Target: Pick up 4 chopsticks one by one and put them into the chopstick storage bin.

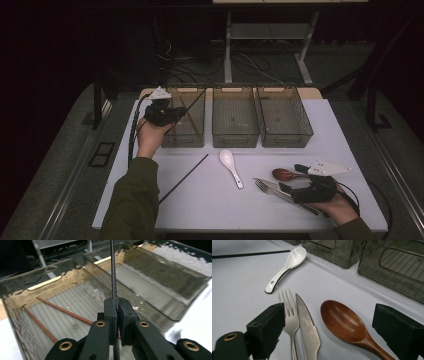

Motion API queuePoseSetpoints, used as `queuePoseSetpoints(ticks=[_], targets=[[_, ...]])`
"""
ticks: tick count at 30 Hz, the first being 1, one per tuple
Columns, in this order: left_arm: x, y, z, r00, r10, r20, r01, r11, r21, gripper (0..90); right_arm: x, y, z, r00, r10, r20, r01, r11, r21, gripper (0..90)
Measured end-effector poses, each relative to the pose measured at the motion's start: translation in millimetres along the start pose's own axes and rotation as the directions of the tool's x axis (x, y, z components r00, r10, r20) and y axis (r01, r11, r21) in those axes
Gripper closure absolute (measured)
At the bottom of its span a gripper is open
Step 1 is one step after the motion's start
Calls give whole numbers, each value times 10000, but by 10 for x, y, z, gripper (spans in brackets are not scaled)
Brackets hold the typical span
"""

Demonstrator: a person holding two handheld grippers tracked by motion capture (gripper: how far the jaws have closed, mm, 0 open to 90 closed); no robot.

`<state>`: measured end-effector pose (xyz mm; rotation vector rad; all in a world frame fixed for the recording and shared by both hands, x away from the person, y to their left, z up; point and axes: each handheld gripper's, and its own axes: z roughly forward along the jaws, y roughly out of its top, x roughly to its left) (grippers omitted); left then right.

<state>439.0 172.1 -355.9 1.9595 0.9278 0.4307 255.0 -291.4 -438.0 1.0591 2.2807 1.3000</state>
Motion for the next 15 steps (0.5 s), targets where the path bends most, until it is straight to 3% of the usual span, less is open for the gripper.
queuePoseSetpoints(ticks=[4,8,15], targets=[[86,-6,44,9996,-175,-234,179,9997,148,854,0,-3,6,10000,-14,-7,14,10000,32,114],[143,-3,83,9988,-35,-488,51,9995,323,855,3,-3,6,10000,-4,-9,4,10000,21,114],[219,-57,183,9955,-417,-849,456,9980,448,855,7,-1,4,10000,-22,-31,22,10000,8,114]])
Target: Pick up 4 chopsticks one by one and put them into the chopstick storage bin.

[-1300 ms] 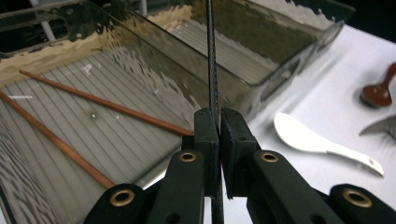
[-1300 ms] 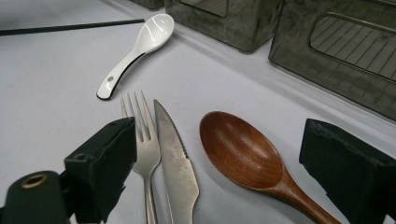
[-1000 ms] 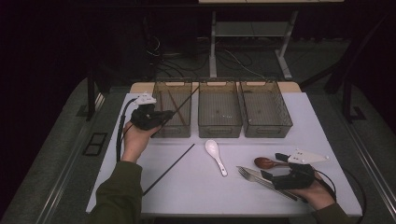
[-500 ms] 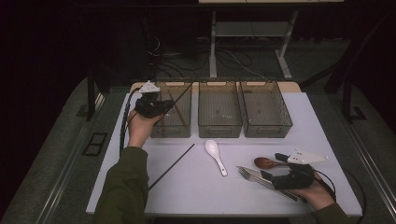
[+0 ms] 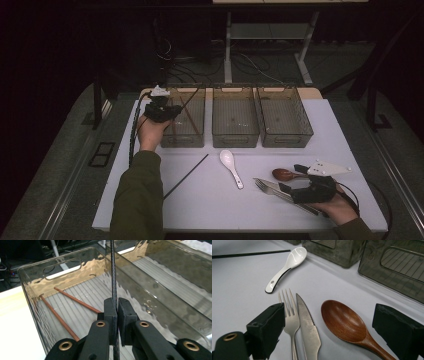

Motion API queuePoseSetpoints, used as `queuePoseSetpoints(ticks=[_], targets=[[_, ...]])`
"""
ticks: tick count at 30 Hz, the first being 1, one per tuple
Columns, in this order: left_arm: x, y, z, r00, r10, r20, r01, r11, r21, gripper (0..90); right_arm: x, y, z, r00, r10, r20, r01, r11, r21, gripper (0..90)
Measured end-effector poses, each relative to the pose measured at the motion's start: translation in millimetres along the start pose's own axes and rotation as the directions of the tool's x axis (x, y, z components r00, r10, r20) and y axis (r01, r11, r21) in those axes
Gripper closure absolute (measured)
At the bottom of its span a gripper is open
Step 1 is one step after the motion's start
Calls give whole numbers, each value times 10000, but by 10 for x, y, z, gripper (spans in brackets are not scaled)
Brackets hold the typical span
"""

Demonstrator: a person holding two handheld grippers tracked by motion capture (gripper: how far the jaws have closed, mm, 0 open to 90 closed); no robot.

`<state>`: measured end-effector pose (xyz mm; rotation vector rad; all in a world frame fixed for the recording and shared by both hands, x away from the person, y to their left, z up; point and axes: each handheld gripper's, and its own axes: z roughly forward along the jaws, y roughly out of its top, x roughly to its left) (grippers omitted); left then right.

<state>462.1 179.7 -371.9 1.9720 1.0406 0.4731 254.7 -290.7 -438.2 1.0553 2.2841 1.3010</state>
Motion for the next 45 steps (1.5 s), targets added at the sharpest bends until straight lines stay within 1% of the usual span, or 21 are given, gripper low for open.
queuePoseSetpoints(ticks=[2,6,10,12,13,14,17,20,24,25,26,28,30,32,34,36,37,38,39,41,45], targets=[[10,-13,31,9999,-161,-7,161,9999,-37,855,-1,-1,-1,10000,12,-7,-12,10000,-9,114],[44,-49,72,9996,-5,-274,16,9993,382,854,-7,-5,2,10000,51,-4,-51,10000,15,114],[67,-92,107,9996,-47,-267,65,9975,701,854,-3,-3,0,10000,68,-21,-68,10000,-7,114],[68,-103,125,9991,-89,-407,123,9964,834,844,-2,-2,3,10000,61,-15,-61,10000,9,113],[66,-107,131,9979,-134,-630,182,9969,762,753,-3,-2,4,10000,36,-16,-36,10000,-5,113],[70,-109,130,9976,-176,-663,225,9970,738,681,-2,-2,2,10000,37,-18,-37,10000,-11,114],[66,-101,125,9978,-176,-643,218,9977,648,624,-4,-3,0,10000,29,-20,-29,10000,-15,114],[53,-86,100,9982,-125,-581,152,9988,474,596,-6,-4,1,10000,63,-17,-63,10000,5,114],[19,-72,50,9995,-9,-316,19,9995,309,538,-7,-3,-2,10000,79,-3,-79,10000,-14,114],[7,-74,36,9996,77,-273,-70,9997,252,523,-8,-3,-1,10000,68,4,-68,10000,4,114],[-6,-76,22,9997,64,-227,-59,9997,231,511,-6,-3,1,10000,79,1,-79,10000,15,114],[-23,-82,4,9999,-94,58,92,9998,202,475,-5,-2,2,10000,84,6,-84,10000,11,114],[-48,-89,-23,9998,-4,218,-1,9997,245,448,-5,-2,3,10000,68,10,-68,10000,14,114],[-83,-97,-54,9994,78,331,-84,9998,170,432,-7,-2,3,10000,94,24,-94,10000,14,114],[-125,-109,-89,9979,86,642,-91,9999,80,407,-10,-3,2,10000,92,39,-92,10000,15,114],[-178,-114,-131,9965,190,809,-198,9998,85,377,-12,-3,1,9999,101,38,-101,9999,21,114],[-213,-117,-153,9960,156,883,-154,9999,-38,364,-13,-4,4,9999,103,39,-103,9999,23,113],[-238,-121,-187,9952,236,950,-230,9997,-79,358,-12,-4,6,9999,120,39,-120,9999,40,114],[-270,-128,-212,9942,166,1060,-147,9997,-183,352,-12,-5,11,10000,84,30,-85,10000,44,114],[-324,-145,-257,9913,161,1305,-134,9997,-221,329,-5,-4,11,10000,81,12,-81,10000,14,114],[-435,-204,-348,9893,424,1396,-393,9989,-249,297,-2,-3,6,10000,88,34,-88,10000,17,114]])
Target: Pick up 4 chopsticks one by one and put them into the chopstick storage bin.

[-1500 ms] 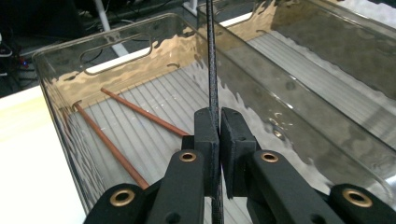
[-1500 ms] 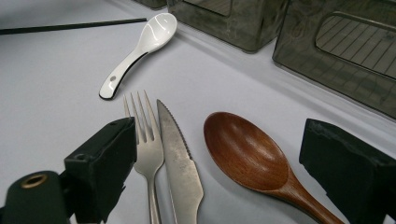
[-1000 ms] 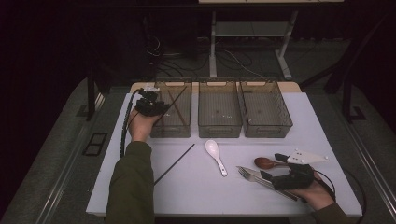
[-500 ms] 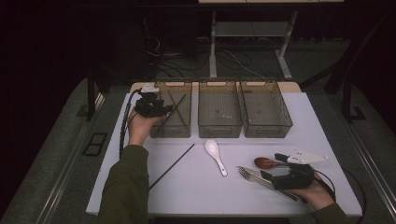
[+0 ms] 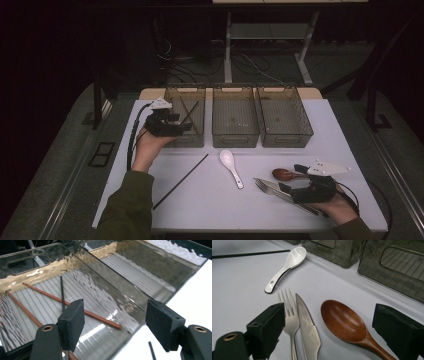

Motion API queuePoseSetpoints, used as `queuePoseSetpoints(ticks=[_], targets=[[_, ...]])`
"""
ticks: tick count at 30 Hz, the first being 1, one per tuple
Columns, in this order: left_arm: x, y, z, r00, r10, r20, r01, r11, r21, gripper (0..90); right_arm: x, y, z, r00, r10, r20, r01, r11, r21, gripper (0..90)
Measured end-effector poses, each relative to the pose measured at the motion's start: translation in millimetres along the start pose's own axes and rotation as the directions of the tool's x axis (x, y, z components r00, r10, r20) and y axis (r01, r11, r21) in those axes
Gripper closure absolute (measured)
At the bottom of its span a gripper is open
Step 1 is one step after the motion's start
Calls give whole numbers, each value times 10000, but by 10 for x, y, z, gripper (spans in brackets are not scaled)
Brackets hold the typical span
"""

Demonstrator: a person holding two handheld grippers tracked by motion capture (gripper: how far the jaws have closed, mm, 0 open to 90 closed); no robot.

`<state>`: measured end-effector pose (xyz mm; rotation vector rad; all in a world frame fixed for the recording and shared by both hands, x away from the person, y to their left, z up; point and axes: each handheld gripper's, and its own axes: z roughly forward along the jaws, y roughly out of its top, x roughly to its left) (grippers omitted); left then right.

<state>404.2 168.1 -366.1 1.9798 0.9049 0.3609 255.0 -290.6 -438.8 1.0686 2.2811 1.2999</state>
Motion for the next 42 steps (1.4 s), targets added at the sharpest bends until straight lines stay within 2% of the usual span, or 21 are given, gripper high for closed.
queuePoseSetpoints(ticks=[2,5,10,13,20,23,29,34,39,42], targets=[[-50,-42,-38,10000,48,-21,-48,9999,-88,281,-3,0,0,10000,5,8,-5,10000,-4,114],[-105,-117,-90,9995,-98,293,105,9996,-251,252,-4,0,-2,10000,-12,14,12,10000,-9,114],[-211,-278,-161,9998,121,153,-116,9992,-376,227,-11,0,-8,10000,-12,21,12,10000,-33,114],[-257,-402,-195,9990,377,-222,-383,9988,-299,226,-9,6,-17,10000,-49,26,49,10000,-75,114],[-337,-617,-334,9997,205,-100,-211,9979,-614,220,-15,11,-41,10000,-46,86,47,9999,-158,114],[-410,-670,-384,9995,299,-36,-300,9976,-626,214,-13,11,-40,9999,-79,79,80,9999,-145,114],[-549,-757,-436,9982,561,232,-551,9975,-433,207,-11,13,-49,9999,-123,87,125,9998,-165,114],[-641,-856,-469,9960,845,301,-842,9964,-108,204,-11,14,-55,9999,-126,92,128,9998,-182,114],[-693,-975,-522,9957,788,482,-796,9967,157,214,-11,14,-54,9998,-138,107,140,9998,-163,114],[-719,-1054,-555,9944,780,711,-796,9966,200,265,-5,14,-50,9998,-138,125,140,9998,-150,114]])
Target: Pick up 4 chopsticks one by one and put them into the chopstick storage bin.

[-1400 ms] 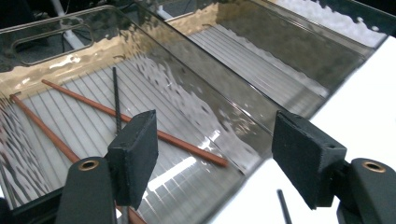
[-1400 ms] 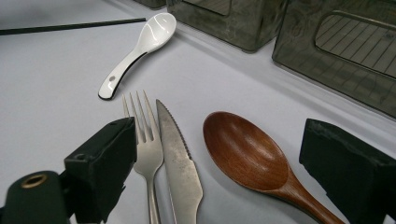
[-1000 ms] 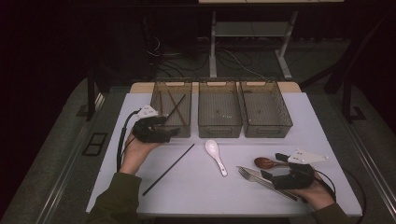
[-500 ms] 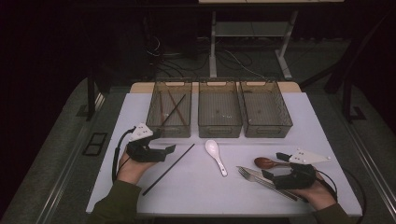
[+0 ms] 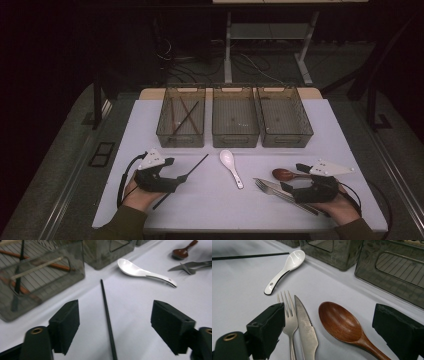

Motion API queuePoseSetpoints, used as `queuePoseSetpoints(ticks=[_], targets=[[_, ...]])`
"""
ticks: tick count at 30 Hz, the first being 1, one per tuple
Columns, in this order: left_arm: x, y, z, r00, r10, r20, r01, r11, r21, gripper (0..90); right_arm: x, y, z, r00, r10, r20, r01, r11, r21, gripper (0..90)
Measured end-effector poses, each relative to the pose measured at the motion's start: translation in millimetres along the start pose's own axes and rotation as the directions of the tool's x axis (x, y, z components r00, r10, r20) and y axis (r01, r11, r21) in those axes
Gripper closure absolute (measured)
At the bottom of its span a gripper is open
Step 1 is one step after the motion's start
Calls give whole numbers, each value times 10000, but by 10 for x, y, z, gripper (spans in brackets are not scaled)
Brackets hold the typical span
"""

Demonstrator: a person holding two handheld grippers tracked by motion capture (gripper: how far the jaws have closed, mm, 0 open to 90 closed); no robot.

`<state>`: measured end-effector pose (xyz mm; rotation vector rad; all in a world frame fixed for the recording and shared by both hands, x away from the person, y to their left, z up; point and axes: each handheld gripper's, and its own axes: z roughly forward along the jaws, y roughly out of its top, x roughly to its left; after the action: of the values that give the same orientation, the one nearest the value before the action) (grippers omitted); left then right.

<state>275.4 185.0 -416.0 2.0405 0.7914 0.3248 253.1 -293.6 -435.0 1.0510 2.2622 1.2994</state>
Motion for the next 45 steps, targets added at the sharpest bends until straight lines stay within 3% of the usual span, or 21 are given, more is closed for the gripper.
queuePoseSetpoints(ticks=[2,9,18,30,32,40,45], targets=[[-9,-49,-5,9999,95,56,-96,9997,224,300,1,0,7,10000,-35,-11,35,10000,15,114],[20,-136,32,9990,-389,210,373,9966,730,501,8,1,15,10000,-56,-7,56,10000,72,113],[6,-161,95,9985,-552,13,546,9901,1293,740,8,1,18,10000,-43,5,43,10000,87,114],[28,-196,158,9978,-664,-54,661,9771,2021,791,7,1,16,10000,-64,12,64,9999,78,114],[29,-198,173,9985,-543,-96,551,9733,2229,799,6,1,15,10000,-58,10,58,10000,69,114],[18,-201,191,9988,-449,-208,485,9721,2293,829,6,1,17,10000,-41,16,40,10000,68,114],[6,-166,203,9991,-263,-339,341,9658,2570,846,8,0,17,10000,-45,29,45,10000,88,114]])
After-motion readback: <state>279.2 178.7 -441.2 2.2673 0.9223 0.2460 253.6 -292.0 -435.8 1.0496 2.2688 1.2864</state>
